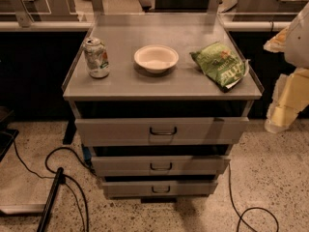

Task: Open middle drawer

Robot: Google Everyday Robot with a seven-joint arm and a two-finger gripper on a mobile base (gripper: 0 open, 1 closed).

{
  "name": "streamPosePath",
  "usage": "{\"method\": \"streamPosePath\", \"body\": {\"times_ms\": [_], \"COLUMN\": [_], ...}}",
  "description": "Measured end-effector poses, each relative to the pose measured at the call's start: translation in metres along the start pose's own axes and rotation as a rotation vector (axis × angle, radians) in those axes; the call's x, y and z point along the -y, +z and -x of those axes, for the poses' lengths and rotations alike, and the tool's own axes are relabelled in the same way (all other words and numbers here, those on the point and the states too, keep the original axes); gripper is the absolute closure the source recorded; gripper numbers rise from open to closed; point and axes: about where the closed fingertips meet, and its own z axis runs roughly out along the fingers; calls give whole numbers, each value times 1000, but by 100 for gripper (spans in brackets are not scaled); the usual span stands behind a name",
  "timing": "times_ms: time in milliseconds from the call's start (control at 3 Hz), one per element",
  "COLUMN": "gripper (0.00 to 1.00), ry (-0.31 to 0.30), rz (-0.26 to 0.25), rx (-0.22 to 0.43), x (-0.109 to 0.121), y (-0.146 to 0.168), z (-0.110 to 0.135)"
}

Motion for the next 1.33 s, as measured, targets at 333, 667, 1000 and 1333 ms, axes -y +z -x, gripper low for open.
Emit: {"method": "streamPosePath", "body": {"times_ms": [333, 667, 1000, 1333], "gripper": [0, 0, 0, 0], "ry": [0, 25, 22, 34], "rz": [0, 20, 11, 28], "rx": [0, 20, 46, 73], "x": [0, -8, -30, -50], "y": [0, 14, 42, 113], "z": [0, -5, -6, -8]}}
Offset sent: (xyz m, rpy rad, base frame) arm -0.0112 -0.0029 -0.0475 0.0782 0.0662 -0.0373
